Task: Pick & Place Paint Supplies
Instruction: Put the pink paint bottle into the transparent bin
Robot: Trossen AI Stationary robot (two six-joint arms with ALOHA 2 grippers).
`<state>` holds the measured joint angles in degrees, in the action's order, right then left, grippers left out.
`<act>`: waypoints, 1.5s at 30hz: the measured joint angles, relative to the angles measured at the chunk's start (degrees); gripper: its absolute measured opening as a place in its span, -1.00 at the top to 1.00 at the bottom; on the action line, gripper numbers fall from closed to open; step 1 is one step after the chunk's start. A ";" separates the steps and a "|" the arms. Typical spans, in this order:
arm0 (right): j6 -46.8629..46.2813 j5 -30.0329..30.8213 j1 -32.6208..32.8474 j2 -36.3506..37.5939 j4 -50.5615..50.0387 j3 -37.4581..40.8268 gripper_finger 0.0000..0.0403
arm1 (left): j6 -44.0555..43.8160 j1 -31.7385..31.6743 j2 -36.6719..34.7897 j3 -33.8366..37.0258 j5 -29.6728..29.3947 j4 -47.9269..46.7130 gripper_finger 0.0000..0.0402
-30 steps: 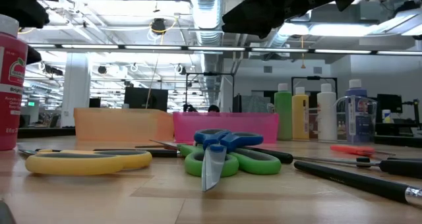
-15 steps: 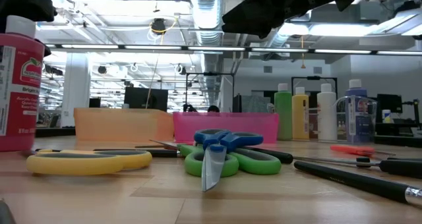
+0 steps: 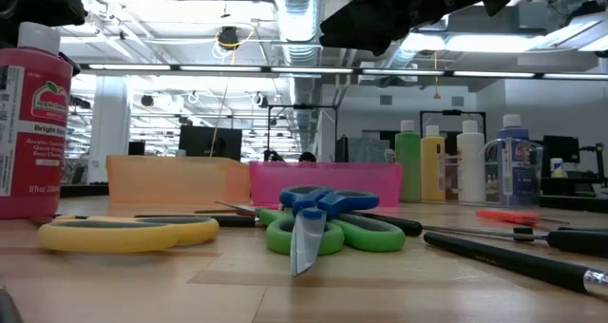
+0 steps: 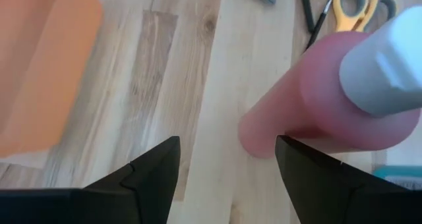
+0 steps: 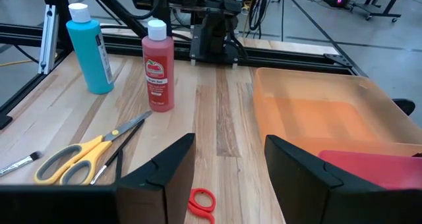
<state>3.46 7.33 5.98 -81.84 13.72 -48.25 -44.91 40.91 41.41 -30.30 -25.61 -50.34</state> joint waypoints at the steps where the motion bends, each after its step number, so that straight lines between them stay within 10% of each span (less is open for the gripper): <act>1: 0.00 0.00 0.00 0.00 0.00 0.00 0.11 | 0.00 0.00 0.00 0.00 -0.01 0.40 -0.22; 14: -0.02 0.00 0.00 0.00 0.00 0.00 0.11 | -0.34 0.07 -0.20 -0.02 12.18 -1.15 -0.23; 31: 0.00 0.00 -0.04 0.00 0.02 0.00 0.11 | -0.96 5.96 -0.75 11.65 13.26 10.62 -0.60; 45: -0.02 0.00 -0.48 0.00 0.04 0.00 0.11 | -11.52 26.67 -6.04 13.84 -16.10 13.68 -0.49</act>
<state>3.44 7.33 5.50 -81.84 13.76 -48.25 -56.43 67.57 35.37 -16.46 -41.71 -36.66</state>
